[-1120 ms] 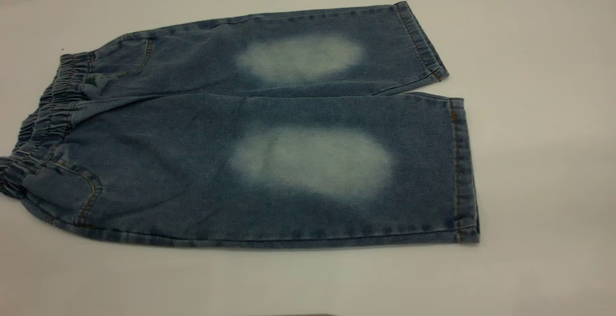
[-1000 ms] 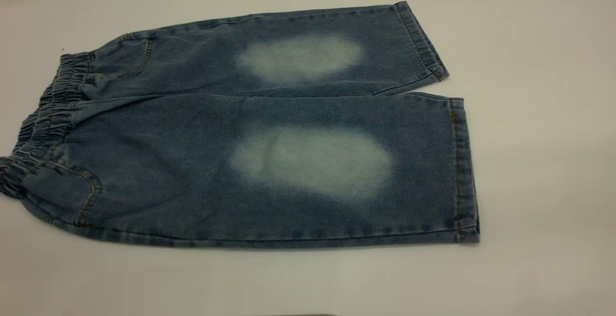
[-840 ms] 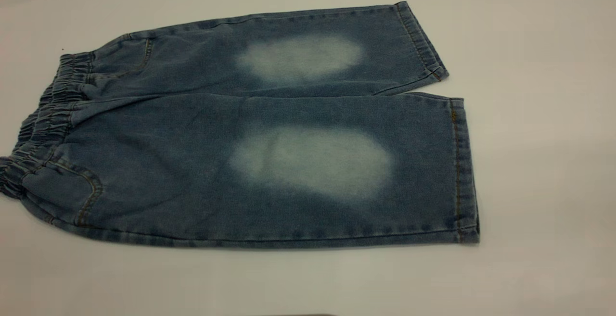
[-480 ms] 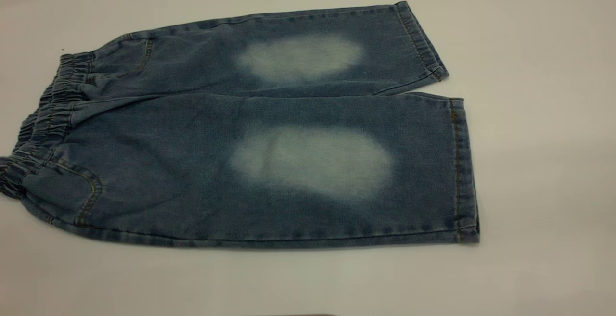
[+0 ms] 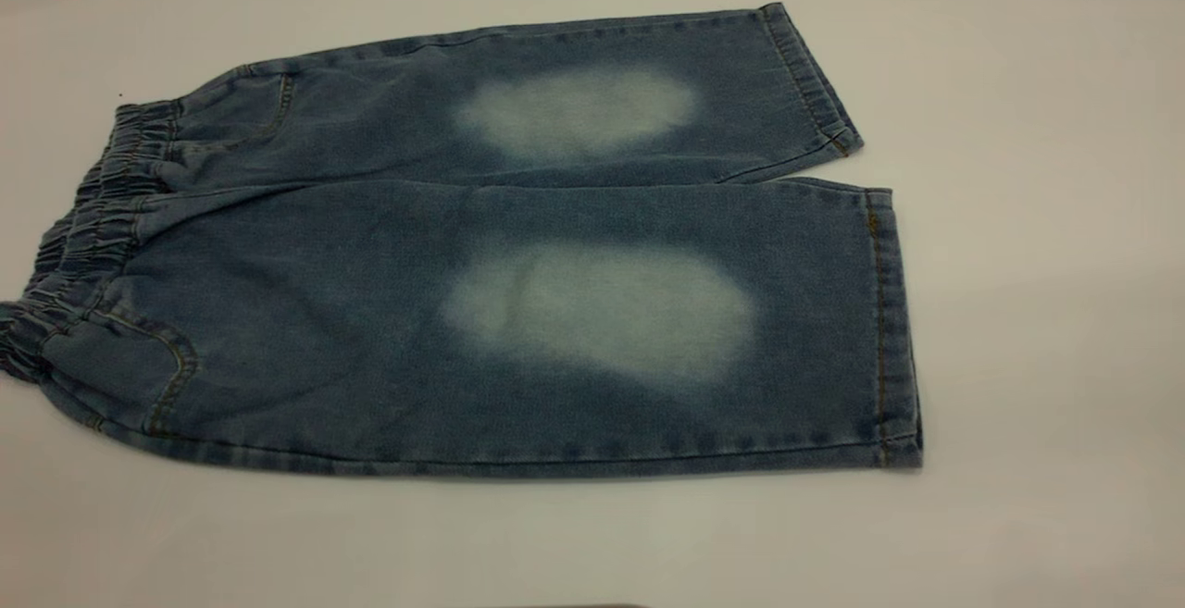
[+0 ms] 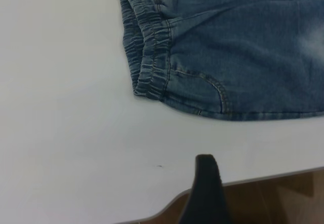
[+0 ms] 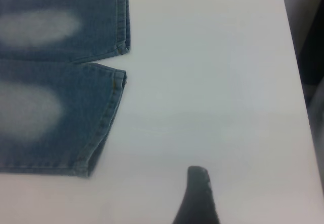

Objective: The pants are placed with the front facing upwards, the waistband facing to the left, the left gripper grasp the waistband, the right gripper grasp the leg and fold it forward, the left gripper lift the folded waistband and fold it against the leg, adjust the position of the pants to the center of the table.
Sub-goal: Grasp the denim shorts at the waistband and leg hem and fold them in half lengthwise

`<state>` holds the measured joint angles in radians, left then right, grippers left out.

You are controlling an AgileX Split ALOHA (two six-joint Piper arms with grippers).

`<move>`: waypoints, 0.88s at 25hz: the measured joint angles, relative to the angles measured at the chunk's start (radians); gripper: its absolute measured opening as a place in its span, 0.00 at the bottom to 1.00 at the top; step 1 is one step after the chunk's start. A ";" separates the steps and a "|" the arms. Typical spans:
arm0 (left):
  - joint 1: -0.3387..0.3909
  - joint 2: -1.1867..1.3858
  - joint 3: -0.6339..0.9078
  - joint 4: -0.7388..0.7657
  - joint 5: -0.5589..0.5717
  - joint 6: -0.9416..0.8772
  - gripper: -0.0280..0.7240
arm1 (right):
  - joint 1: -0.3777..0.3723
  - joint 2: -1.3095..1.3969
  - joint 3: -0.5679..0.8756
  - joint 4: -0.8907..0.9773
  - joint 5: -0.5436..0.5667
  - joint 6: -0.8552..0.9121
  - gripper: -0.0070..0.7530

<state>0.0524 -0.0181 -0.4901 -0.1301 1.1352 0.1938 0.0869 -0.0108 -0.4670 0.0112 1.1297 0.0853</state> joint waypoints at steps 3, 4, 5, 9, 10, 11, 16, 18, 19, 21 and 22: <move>0.000 0.000 0.000 0.000 0.000 0.000 0.71 | 0.000 0.000 0.000 0.000 0.000 0.000 0.65; 0.000 0.000 0.000 0.000 0.000 0.000 0.71 | 0.000 0.000 0.000 0.000 0.000 0.000 0.65; 0.000 0.000 0.000 0.000 0.000 0.000 0.71 | 0.000 0.000 0.000 0.000 0.000 0.000 0.65; 0.000 0.000 0.000 0.000 0.000 0.000 0.71 | 0.000 0.000 0.000 0.000 0.000 0.000 0.65; 0.000 0.000 0.000 0.000 0.000 0.000 0.71 | 0.000 0.000 0.000 0.000 0.000 0.000 0.65; 0.000 0.000 0.000 0.000 0.000 0.000 0.71 | 0.000 0.000 0.000 0.000 0.000 0.000 0.65; 0.000 0.000 0.000 0.000 0.000 0.000 0.71 | 0.000 0.000 0.000 0.000 0.000 0.000 0.65; 0.000 0.000 0.000 0.000 0.000 0.000 0.71 | 0.000 0.000 0.000 0.000 0.000 0.000 0.65; 0.000 0.000 0.000 0.000 0.000 -0.001 0.71 | 0.000 0.000 0.000 0.000 0.000 0.000 0.65; 0.000 0.000 0.000 0.000 -0.002 -0.021 0.71 | 0.000 0.004 -0.001 0.000 0.000 0.000 0.65; 0.000 0.000 -0.003 0.002 -0.003 -0.044 0.71 | 0.000 0.015 -0.007 0.003 0.000 0.000 0.65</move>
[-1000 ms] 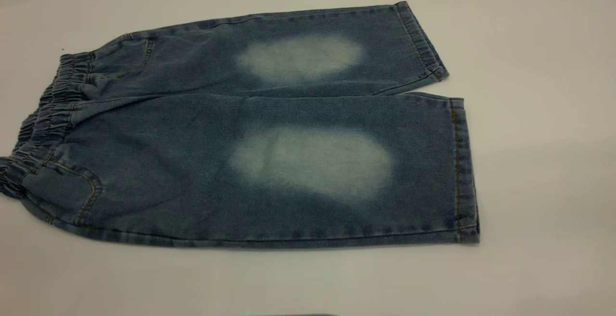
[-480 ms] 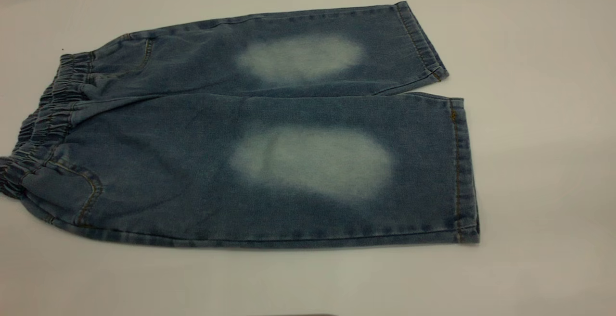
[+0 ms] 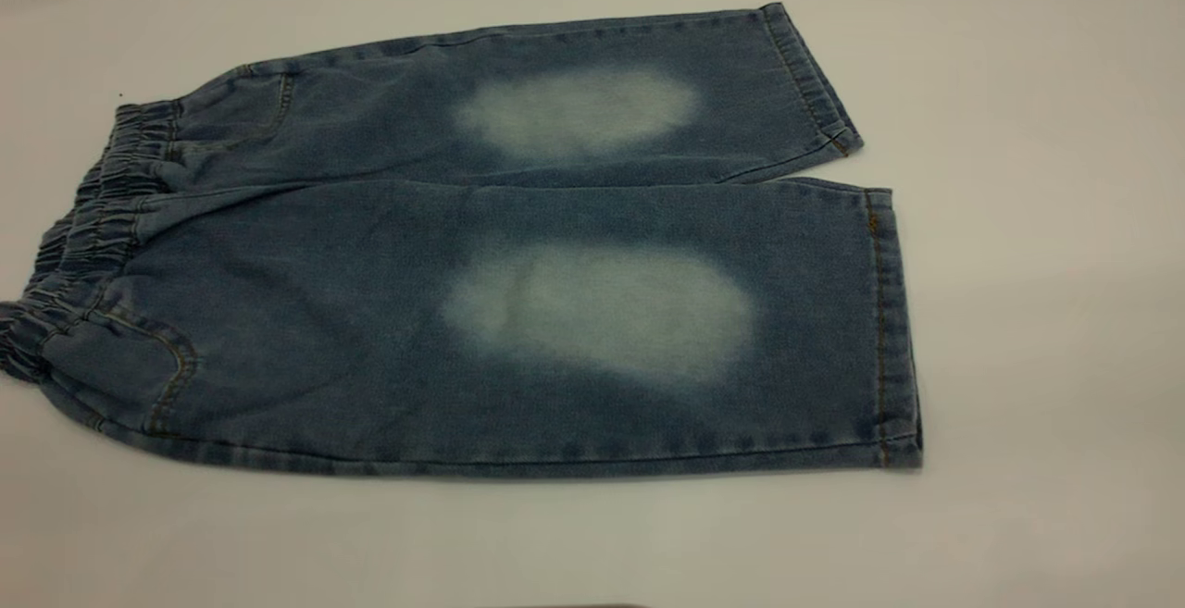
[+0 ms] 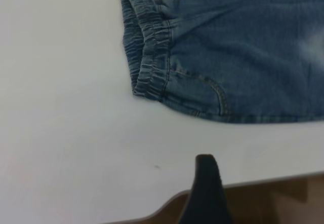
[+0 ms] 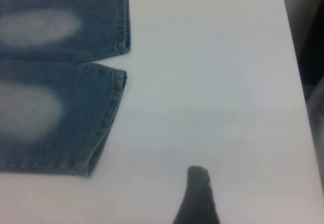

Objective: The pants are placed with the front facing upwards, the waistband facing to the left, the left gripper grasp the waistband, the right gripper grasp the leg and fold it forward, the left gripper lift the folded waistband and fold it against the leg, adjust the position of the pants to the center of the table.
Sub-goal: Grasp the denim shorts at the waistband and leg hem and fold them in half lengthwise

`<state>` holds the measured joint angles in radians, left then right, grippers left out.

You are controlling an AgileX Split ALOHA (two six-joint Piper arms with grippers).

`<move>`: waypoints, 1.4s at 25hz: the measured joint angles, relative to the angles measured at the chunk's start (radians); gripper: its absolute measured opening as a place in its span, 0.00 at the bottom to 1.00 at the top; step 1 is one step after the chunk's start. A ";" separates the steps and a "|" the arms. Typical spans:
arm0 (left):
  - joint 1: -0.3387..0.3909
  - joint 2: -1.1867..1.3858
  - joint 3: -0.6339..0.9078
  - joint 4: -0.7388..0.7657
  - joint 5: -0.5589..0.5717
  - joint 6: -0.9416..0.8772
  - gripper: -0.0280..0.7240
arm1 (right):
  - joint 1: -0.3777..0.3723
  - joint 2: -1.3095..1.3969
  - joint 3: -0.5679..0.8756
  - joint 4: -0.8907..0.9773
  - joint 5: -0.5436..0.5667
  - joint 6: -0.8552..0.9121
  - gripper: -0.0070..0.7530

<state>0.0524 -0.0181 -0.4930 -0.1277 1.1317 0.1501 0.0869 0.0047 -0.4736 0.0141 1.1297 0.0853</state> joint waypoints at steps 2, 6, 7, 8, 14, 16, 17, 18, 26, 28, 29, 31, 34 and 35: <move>0.000 0.020 -0.016 0.011 -0.006 -0.064 0.71 | 0.000 0.045 -0.012 0.011 -0.003 -0.002 0.65; 0.000 0.191 -0.051 0.040 -0.041 -0.115 0.71 | 0.000 0.197 -0.037 0.070 -0.015 -0.025 0.65; 0.000 0.252 -0.058 0.046 -0.057 -0.121 0.71 | 0.000 0.249 -0.039 0.094 -0.023 -0.040 0.65; 0.000 0.316 -0.067 0.050 -0.080 -0.131 0.71 | 0.000 0.304 -0.040 0.128 -0.033 -0.062 0.65; 0.000 0.667 -0.101 0.053 -0.259 -0.198 0.71 | 0.000 0.638 -0.040 0.328 -0.170 -0.186 0.65; 0.000 0.779 -0.116 0.053 -0.308 -0.211 0.71 | 0.000 0.749 -0.040 0.385 -0.232 -0.211 0.65; 0.000 0.841 -0.125 0.053 -0.331 -0.215 0.71 | 0.000 0.793 -0.040 0.404 -0.263 -0.225 0.65; 0.000 0.901 -0.131 0.057 -0.351 -0.218 0.71 | 0.000 0.844 -0.040 0.425 -0.293 -0.239 0.65; 0.000 1.303 -0.192 0.090 -0.508 -0.253 0.71 | 0.000 1.197 -0.042 0.584 -0.473 -0.372 0.65; 0.000 1.372 -0.210 0.091 -0.523 -0.253 0.71 | 0.000 1.273 -0.043 0.639 -0.494 -0.425 0.65; 0.000 1.405 -0.216 0.091 -0.531 -0.253 0.71 | 0.000 1.313 -0.043 0.671 -0.504 -0.451 0.65; 0.000 1.456 -0.229 0.091 -0.552 -0.253 0.71 | 0.000 1.388 -0.044 0.743 -0.514 -0.522 0.65; 0.000 1.526 -0.246 0.091 -0.565 -0.253 0.71 | 0.000 1.479 -0.045 0.868 -0.530 -0.650 0.65; 0.000 1.549 -0.252 0.091 -0.567 -0.253 0.71 | 0.000 1.503 -0.046 0.909 -0.532 -0.702 0.65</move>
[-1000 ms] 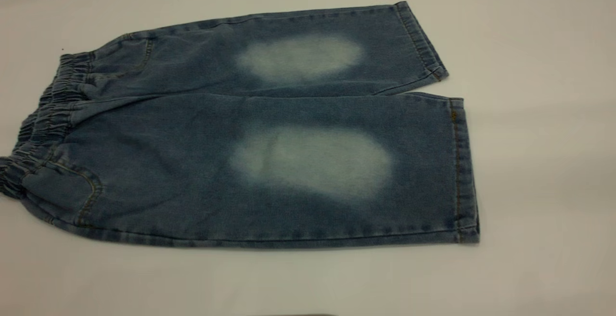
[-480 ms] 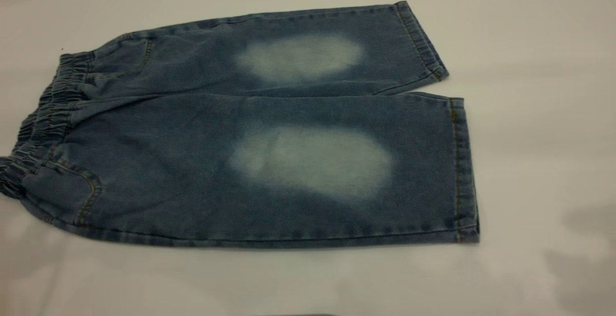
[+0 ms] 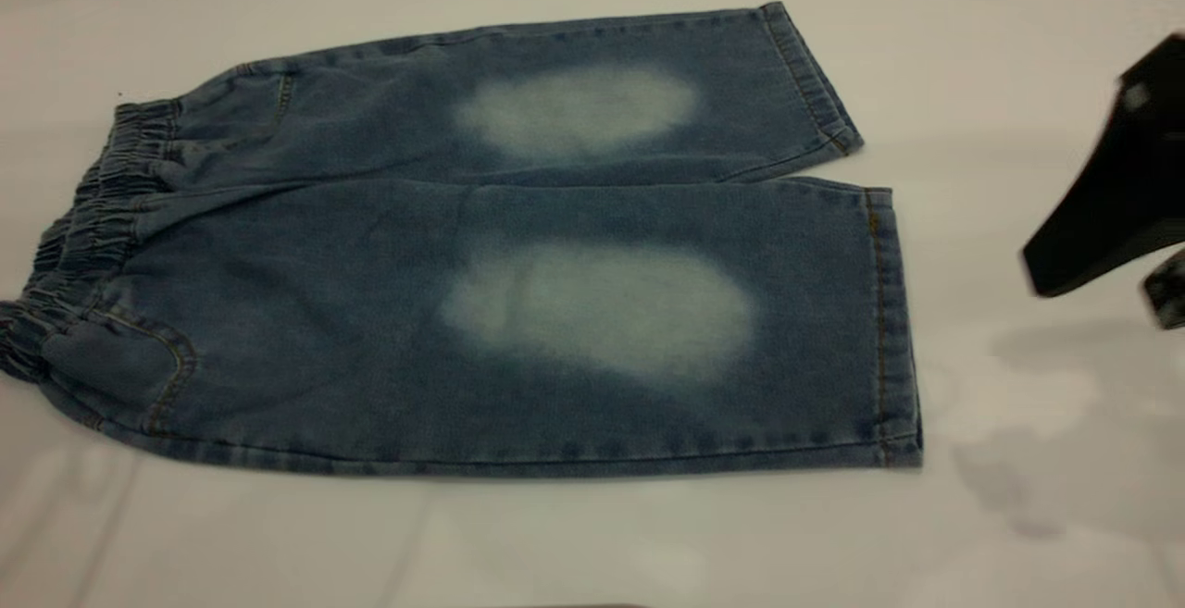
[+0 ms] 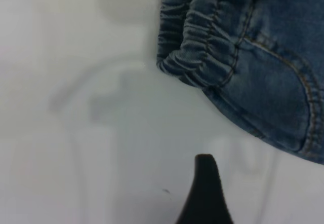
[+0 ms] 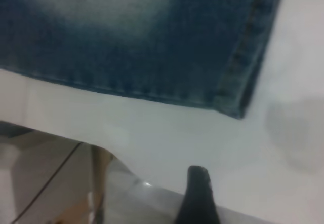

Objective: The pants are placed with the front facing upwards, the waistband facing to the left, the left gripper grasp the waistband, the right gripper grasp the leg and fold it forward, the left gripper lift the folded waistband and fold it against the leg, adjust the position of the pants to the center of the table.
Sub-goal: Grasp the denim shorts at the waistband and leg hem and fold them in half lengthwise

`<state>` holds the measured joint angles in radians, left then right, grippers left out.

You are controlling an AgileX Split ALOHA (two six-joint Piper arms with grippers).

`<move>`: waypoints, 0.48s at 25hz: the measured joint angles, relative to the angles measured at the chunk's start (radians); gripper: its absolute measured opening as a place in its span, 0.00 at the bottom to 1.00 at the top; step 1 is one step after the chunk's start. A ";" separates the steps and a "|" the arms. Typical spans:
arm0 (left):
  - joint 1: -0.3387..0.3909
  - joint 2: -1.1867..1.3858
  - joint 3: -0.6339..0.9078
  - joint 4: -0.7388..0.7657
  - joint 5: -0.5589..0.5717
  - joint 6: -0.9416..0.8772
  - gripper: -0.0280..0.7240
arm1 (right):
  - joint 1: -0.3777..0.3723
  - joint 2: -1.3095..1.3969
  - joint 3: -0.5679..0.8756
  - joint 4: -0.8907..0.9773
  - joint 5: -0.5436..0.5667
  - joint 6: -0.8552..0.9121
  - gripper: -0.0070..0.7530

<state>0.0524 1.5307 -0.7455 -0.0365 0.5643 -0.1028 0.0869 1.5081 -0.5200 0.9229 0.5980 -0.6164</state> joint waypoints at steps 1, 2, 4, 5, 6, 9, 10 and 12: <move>0.000 0.022 -0.004 0.000 -0.002 0.000 0.71 | 0.000 0.029 -0.002 0.050 -0.003 -0.044 0.65; 0.000 0.043 -0.011 0.000 -0.004 0.000 0.71 | 0.000 0.058 -0.003 0.100 -0.004 -0.097 0.65; 0.000 0.079 -0.023 0.000 -0.008 0.000 0.71 | 0.000 0.111 -0.005 0.183 -0.008 -0.179 0.65; 0.000 0.096 -0.028 0.000 -0.009 0.000 0.71 | 0.000 0.138 -0.006 0.221 -0.009 -0.218 0.65; 0.000 0.109 -0.032 0.000 -0.009 0.000 0.71 | 0.000 0.161 -0.006 0.254 -0.010 -0.252 0.65; 0.000 0.141 -0.039 0.015 -0.009 -0.003 0.71 | 0.000 0.203 -0.006 0.320 -0.015 -0.321 0.65; 0.000 0.145 -0.039 0.028 -0.009 -0.018 0.71 | 0.000 0.209 -0.006 0.335 -0.016 -0.336 0.65; 0.000 0.146 -0.039 0.073 -0.009 -0.078 0.71 | 0.000 0.213 -0.006 0.351 -0.019 -0.356 0.65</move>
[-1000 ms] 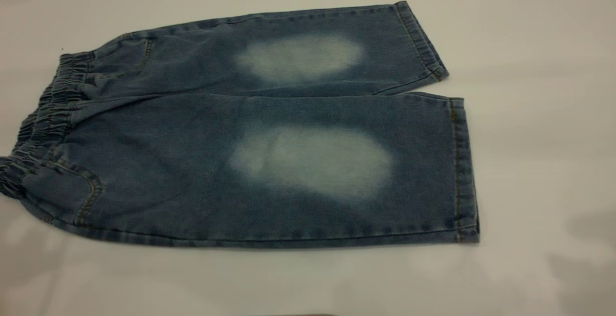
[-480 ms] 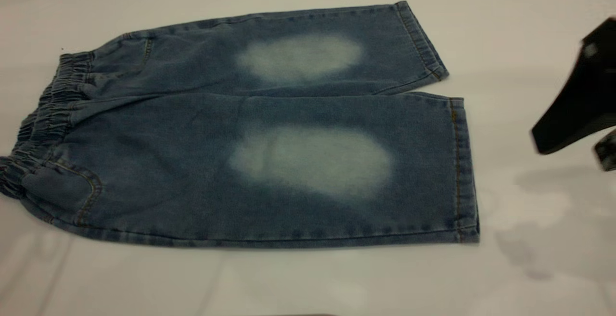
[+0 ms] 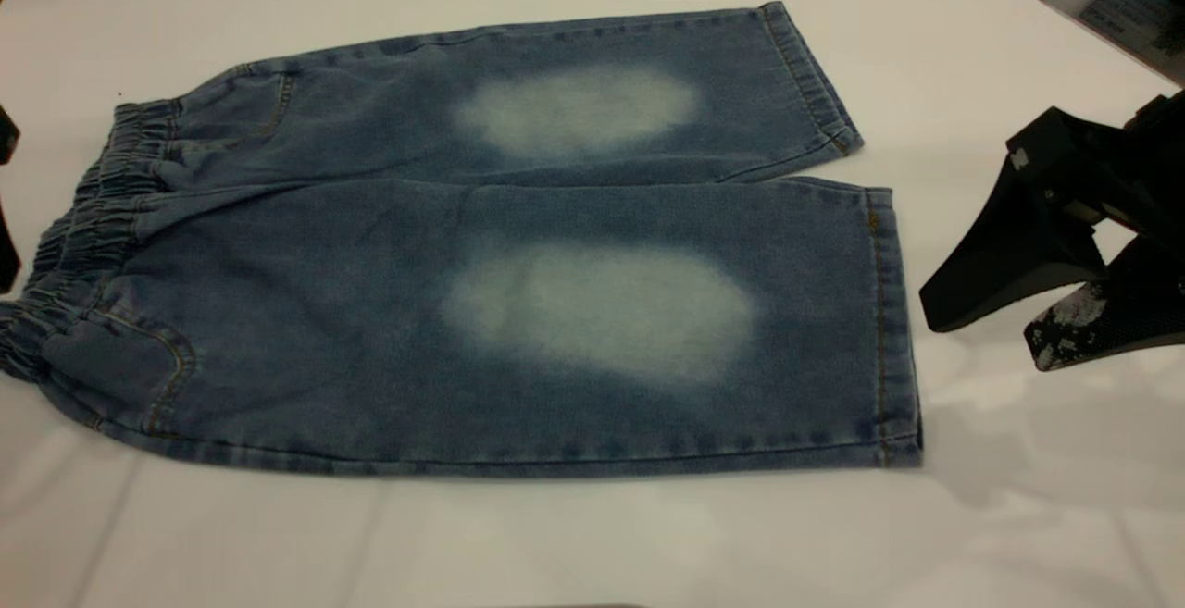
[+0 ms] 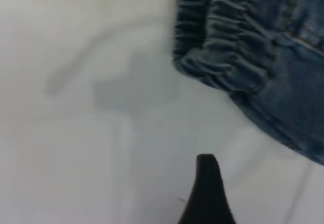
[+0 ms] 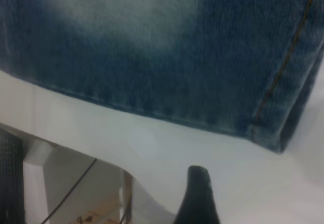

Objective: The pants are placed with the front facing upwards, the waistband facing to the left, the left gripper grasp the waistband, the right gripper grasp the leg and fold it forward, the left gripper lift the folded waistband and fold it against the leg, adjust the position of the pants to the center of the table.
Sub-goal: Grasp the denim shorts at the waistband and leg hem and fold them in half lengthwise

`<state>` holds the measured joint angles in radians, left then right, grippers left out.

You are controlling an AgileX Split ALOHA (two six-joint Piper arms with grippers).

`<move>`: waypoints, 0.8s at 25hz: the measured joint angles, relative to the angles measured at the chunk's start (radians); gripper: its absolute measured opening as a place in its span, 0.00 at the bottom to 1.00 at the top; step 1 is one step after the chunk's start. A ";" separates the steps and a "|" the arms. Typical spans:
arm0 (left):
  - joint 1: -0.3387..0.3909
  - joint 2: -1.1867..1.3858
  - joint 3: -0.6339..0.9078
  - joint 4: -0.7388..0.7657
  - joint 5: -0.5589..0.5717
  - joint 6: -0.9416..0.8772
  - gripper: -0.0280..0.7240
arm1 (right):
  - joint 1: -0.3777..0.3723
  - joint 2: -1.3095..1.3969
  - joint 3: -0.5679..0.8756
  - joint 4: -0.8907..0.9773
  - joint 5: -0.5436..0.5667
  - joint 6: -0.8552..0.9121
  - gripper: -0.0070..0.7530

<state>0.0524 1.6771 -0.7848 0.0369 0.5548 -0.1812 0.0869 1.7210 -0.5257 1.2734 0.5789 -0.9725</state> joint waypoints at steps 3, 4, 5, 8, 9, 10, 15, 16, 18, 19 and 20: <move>0.000 0.000 0.000 0.103 -0.001 -0.150 0.71 | 0.000 0.001 0.000 0.010 -0.001 -0.011 0.65; 0.000 0.000 0.000 0.148 -0.003 -0.194 0.71 | 0.000 0.001 0.000 0.010 -0.002 -0.012 0.65; 0.000 0.000 0.000 0.182 -0.006 -0.228 0.71 | 0.000 0.001 0.000 0.010 -0.001 -0.014 0.65; 0.000 0.000 0.000 0.237 -0.013 -0.269 0.71 | 0.000 0.001 0.000 0.013 -0.003 -0.015 0.65; 0.000 0.001 0.000 0.237 -0.018 -0.274 0.71 | 0.000 0.001 0.000 0.014 -0.007 -0.019 0.65; 0.000 0.007 0.000 0.232 -0.025 -0.278 0.71 | 0.000 0.001 0.000 0.015 -0.007 -0.023 0.65; 0.000 0.085 -0.001 0.161 -0.079 -0.283 0.71 | 0.000 0.001 0.000 0.021 -0.015 -0.034 0.65; 0.000 0.100 -0.001 0.155 -0.084 -0.283 0.71 | 0.000 0.001 0.000 0.021 -0.016 -0.035 0.65; 0.000 0.130 -0.001 0.151 -0.100 -0.284 0.71 | 0.000 0.001 0.000 0.021 -0.017 -0.037 0.65; 0.000 0.142 -0.001 0.151 -0.113 -0.284 0.71 | 0.000 0.001 0.000 0.021 -0.018 -0.037 0.65; 0.000 0.157 -0.001 0.151 -0.131 -0.284 0.71 | 0.000 0.001 0.000 0.021 -0.018 -0.037 0.65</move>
<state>0.0524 1.8344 -0.7859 0.1881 0.4234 -0.4653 0.0869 1.7218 -0.5257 1.2944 0.5612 -1.0091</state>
